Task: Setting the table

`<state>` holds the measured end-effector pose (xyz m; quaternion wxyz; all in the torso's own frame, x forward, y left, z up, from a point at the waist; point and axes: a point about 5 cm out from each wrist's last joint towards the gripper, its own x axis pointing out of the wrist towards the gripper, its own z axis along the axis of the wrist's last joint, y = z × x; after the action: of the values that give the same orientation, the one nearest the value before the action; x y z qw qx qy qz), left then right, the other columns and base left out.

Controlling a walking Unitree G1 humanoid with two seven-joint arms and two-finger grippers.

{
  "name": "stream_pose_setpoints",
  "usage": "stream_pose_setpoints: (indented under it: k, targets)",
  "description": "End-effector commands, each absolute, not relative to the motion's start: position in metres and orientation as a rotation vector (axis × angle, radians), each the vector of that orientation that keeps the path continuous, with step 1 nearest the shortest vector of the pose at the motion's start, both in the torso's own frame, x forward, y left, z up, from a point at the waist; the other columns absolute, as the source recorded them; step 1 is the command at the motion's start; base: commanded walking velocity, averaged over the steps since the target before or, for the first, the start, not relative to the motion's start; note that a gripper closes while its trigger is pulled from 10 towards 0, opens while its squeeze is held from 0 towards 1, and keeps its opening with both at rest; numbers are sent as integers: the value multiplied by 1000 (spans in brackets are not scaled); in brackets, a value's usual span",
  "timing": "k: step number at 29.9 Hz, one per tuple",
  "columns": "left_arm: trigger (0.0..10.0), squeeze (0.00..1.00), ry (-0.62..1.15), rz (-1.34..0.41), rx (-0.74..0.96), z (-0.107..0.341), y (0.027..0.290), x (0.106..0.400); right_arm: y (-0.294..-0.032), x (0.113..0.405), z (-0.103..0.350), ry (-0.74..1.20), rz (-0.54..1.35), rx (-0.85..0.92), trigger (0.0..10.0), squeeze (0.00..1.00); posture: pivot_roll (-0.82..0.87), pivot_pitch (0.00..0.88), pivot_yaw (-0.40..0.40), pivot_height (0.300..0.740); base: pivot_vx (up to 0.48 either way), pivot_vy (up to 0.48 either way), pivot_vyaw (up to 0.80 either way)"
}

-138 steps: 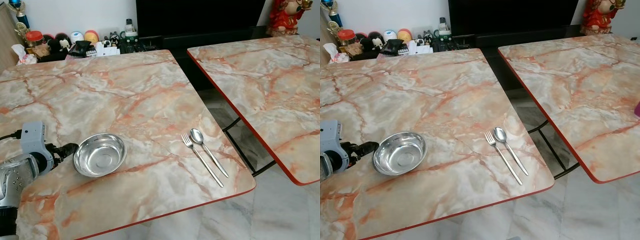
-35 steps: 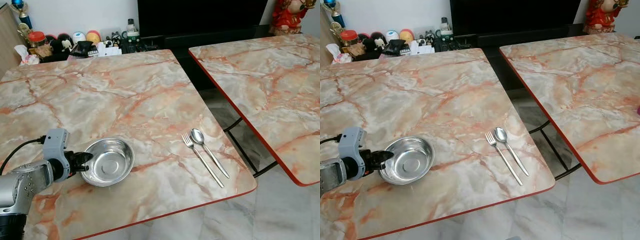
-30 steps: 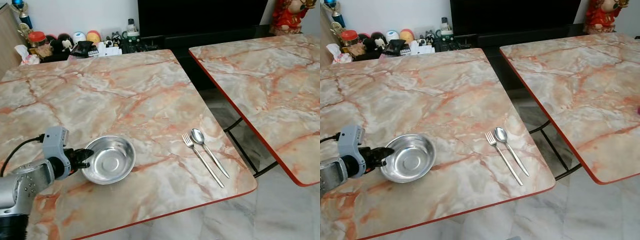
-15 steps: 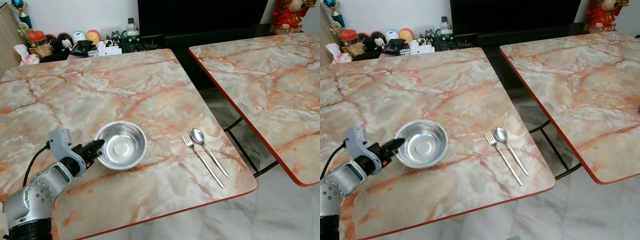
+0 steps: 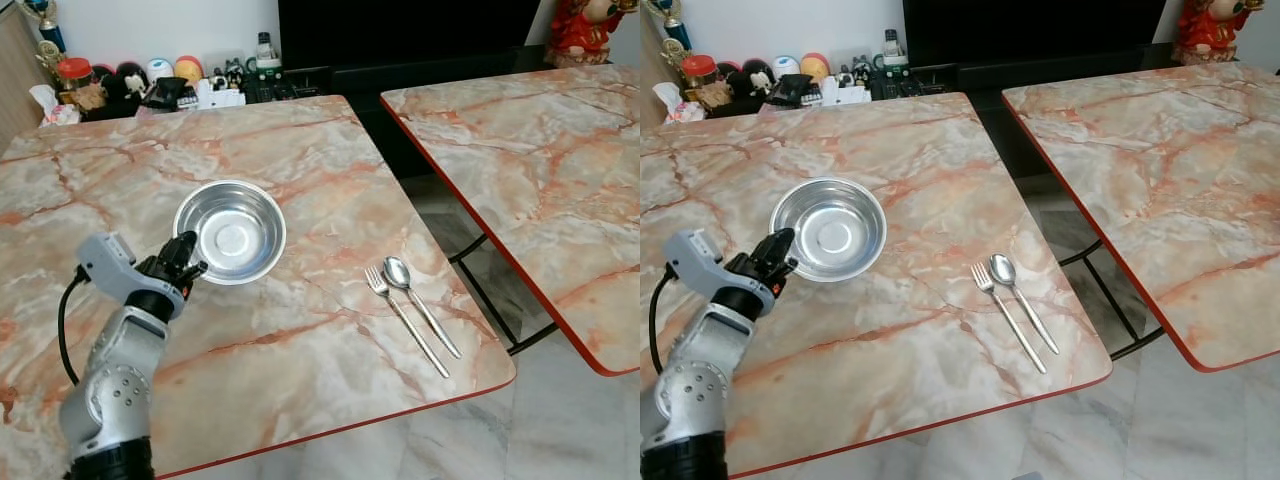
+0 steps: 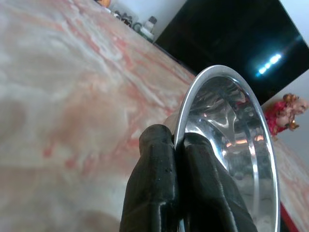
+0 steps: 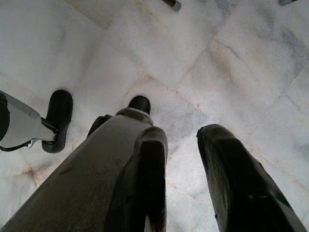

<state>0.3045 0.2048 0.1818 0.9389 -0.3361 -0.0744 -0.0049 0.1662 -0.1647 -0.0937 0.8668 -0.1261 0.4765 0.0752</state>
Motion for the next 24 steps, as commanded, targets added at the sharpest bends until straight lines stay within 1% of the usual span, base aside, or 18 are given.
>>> stream_pose_setpoints:
  k: [1, 4, 7, 8, 13, 16, 17, 20, 22, 24]
  targets:
    - [10000, 0, -172, -33, -651, 182, 196, 301, -164, 157, -98, 1030, 163, -265, 10000, 0, 42, 105, 29, 740, 0, 0, 0]
    - [10000, 0, -197, -18, -676, 177, 194, 301, -165, 157, -98, 1030, 166, -269, 10000, 0, 42, 100, 24, 740, 0, 0, 0]
    - [10000, 0, -180, -159, -673, 186, 182, 300, -166, 156, -98, 1033, 173, -279, 10000, 0, 53, 92, 22, 740, 0, 0, 0]
    - [10000, 0, -180, -159, -673, 186, 182, 300, -166, 156, -98, 1033, 173, -279, 10000, 0, 53, 92, 22, 740, 0, 0, 0]
    - [10000, 0, -97, -459, -631, 190, 159, 293, -166, 156, -98, 1030, 177, -279, 10000, 0, 50, 93, 22, 740, 0, 0, 0]
    - [10000, 0, -79, -523, -611, 190, 153, 290, -166, 156, -98, 1031, 173, -278, 10000, 0, 51, 96, 22, 740, 0, 0, 0]
    - [10000, 0, -72, -544, -621, 190, 151, 289, -166, 157, -98, 1031, 170, -277, 10000, 0, 55, 109, 20, 740, 0, 0, 0]
    - [10000, 0, -55, -584, -642, 189, 144, 286, -166, 157, -98, 1032, 166, -276, 10000, 0, 55, 112, 20, 740, 0, 0, 0]
    - [10000, 0, -30, -630, -643, 183, 132, 283, -167, 157, -98, 1036, 149, -270, 10000, 0, 66, 123, 19, 740, 0, 0, 0]
    - [10000, 0, -22, -639, -646, 181, 129, 282, -167, 157, -98, 1037, 140, -265, 10000, 0, 73, 128, 19, 740, 0, 0, 0]
